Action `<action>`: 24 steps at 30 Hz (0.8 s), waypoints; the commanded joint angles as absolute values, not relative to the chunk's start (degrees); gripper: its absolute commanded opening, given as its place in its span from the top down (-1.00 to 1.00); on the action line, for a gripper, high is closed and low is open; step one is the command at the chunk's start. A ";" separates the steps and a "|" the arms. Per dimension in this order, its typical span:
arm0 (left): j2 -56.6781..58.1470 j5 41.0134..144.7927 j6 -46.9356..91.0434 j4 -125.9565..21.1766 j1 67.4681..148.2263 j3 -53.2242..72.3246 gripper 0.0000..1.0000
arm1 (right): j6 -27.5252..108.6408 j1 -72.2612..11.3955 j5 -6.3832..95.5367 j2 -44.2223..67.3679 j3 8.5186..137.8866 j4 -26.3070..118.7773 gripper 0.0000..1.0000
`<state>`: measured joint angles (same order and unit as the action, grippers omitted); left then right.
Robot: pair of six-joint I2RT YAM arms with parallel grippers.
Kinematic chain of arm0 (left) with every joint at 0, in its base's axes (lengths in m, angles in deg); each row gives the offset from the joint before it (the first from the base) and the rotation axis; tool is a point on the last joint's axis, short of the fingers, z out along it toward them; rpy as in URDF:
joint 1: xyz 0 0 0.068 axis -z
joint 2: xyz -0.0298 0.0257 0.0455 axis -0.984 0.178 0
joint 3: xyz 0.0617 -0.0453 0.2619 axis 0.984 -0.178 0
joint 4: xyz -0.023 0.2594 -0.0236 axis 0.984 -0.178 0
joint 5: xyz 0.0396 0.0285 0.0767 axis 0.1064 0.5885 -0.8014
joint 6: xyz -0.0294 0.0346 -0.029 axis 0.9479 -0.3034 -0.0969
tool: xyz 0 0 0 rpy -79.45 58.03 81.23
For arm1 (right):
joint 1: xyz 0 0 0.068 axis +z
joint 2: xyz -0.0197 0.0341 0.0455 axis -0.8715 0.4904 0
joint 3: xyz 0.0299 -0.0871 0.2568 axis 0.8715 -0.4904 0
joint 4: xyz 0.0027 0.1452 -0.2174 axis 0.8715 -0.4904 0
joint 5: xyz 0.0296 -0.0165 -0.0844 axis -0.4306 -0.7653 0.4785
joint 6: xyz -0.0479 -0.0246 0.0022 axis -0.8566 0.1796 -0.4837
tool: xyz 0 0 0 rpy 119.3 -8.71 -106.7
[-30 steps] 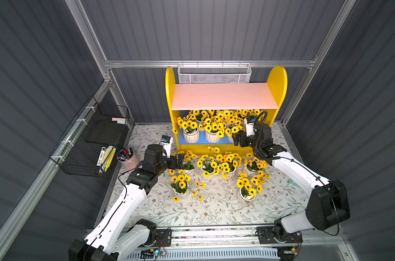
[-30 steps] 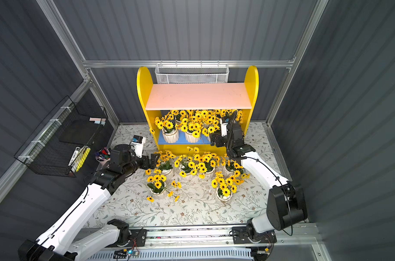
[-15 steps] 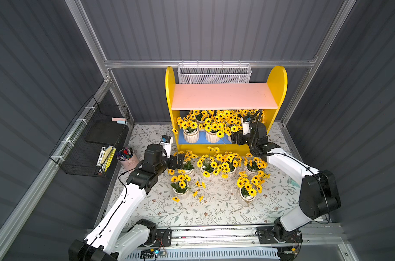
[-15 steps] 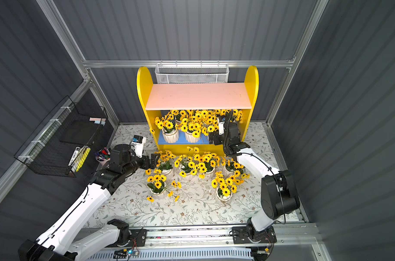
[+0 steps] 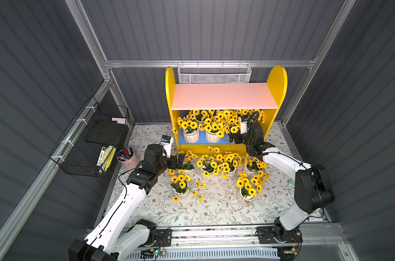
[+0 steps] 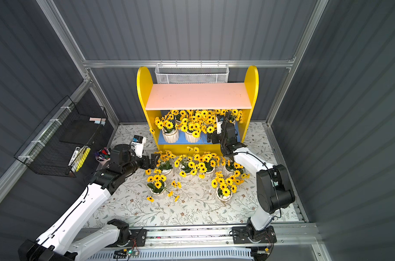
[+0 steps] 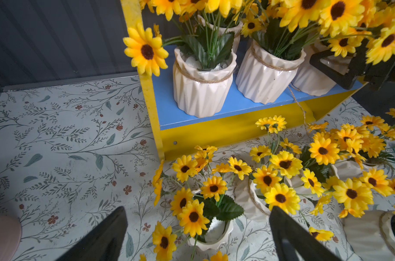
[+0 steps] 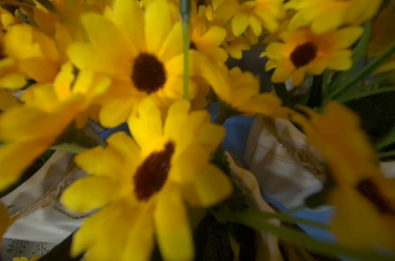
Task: Take the sunflower pots off the shelves
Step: Pick up the sunflower pot from the shelf.
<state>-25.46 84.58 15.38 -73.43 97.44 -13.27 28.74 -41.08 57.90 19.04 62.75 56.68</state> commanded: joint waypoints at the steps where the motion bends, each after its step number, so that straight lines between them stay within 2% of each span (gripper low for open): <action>1: -26.09 85.51 14.33 -73.10 98.02 -13.69 -0.99 | 28.84 -40.51 59.37 20.66 63.58 56.96 -0.97; 5: -26.35 85.36 14.03 -73.18 98.19 -13.59 -0.99 | 28.90 -40.34 61.32 20.54 62.38 58.17 -0.84; 11: -26.50 85.24 13.80 -73.20 98.42 -13.61 -0.99 | 28.60 -40.03 60.11 18.65 59.19 61.65 -0.55; 14: -26.27 85.58 13.81 -73.25 98.73 -13.59 -0.99 | 28.32 -39.81 60.00 17.24 58.15 62.33 -0.32; 15: -26.23 85.72 13.73 -73.19 98.80 -13.63 -0.99 | 28.33 -39.72 59.64 16.83 57.86 62.42 -0.22; 18: -26.10 85.71 13.58 -73.43 98.90 -13.54 -0.99 | 28.32 -39.55 58.71 15.21 57.01 62.85 0.41; 21: -26.25 85.86 13.44 -73.38 99.08 -13.53 -0.99 | 28.23 -39.54 58.42 13.83 56.48 63.21 0.90; 22: -26.30 86.06 13.36 -73.32 99.13 -13.61 -0.99 | 28.21 -39.54 58.42 13.40 56.38 63.19 1.00; 24: -26.27 86.22 13.38 -73.27 99.21 -13.50 -0.99 | 28.01 -39.57 58.41 12.50 56.28 63.21 1.00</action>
<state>-25.46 85.08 14.70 -73.46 98.84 -13.25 28.67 -39.86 59.28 14.98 56.57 61.53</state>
